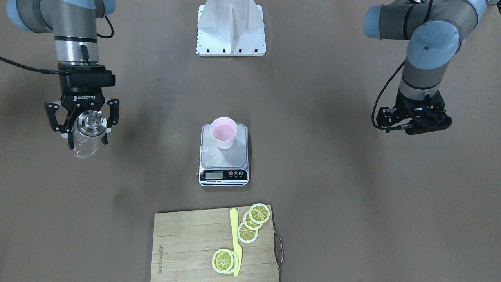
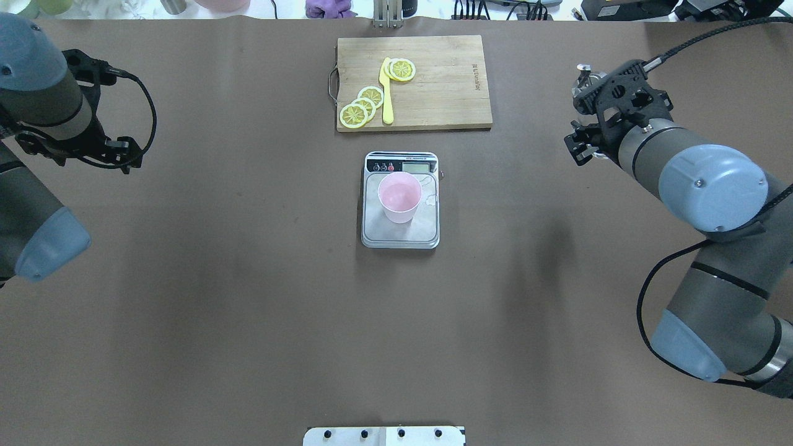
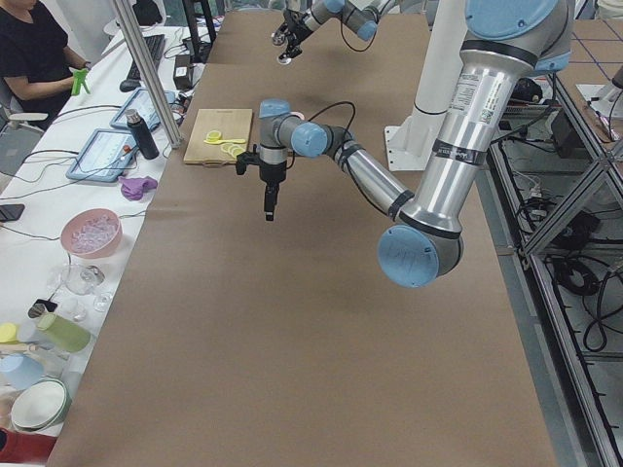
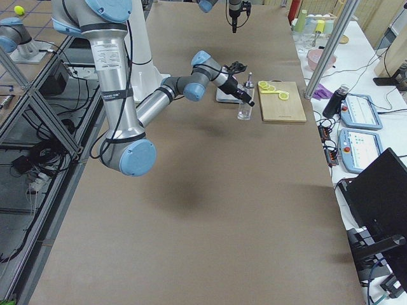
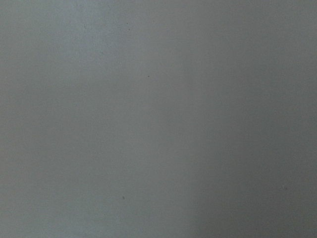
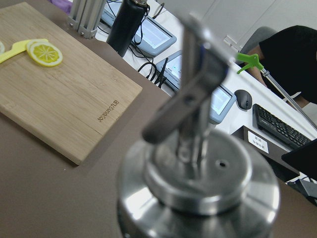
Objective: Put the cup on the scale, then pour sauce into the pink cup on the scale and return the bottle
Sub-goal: 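Turn the bottle upright and carry it back with the right gripper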
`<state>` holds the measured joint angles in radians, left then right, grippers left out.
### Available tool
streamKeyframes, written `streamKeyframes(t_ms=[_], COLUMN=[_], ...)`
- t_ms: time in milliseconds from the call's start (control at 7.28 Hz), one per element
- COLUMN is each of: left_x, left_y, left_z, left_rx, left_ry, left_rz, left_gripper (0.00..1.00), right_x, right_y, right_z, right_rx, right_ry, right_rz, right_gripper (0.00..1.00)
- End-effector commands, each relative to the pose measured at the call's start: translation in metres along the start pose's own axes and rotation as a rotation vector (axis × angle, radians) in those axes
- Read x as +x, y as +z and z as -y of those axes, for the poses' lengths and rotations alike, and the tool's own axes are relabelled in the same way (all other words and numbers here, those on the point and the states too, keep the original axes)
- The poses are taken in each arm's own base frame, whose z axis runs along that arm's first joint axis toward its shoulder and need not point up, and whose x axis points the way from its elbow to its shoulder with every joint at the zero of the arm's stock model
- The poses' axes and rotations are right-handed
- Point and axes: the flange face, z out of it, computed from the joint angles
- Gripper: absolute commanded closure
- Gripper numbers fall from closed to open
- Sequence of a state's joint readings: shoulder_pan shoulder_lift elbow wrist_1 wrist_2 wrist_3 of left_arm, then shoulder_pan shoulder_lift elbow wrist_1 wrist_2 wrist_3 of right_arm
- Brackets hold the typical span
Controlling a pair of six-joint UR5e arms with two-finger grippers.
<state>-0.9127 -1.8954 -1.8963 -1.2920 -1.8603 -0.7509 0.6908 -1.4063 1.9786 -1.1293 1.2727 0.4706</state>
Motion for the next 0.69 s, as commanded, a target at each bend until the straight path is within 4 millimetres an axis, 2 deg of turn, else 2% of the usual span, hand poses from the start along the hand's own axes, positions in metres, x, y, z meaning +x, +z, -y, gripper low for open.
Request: streamKeyframes(t_ms=[0,275,412,549], left_x=[0.001,0.001,0.001,0.001], left_y=[-0.003,-0.003,-0.003,-0.003], left_z=[0.0,0.0,0.0,0.0], left_rx=[0.005,0.006,0.007,0.007], left_ry=[0.001,0.001,0.001,0.001], left_rz=[-0.003,-0.004,-0.003,-0.003], left_gripper=[0.01,0.01,0.01,0.01], right_x=[0.041,0.063,0.082,0.106], right_y=[0.036,0.045,0.061,0.081], right_z=[-0.04,-0.069,-0.102,-0.126], right_rx=[0.028,0.036,0.05,0.045], right_ry=[0.102,0.306,0.321,0.34], right_rz=[0.045,0.101,0.12,0.142], right_gripper=[1.0,1.0,1.0,1.0])
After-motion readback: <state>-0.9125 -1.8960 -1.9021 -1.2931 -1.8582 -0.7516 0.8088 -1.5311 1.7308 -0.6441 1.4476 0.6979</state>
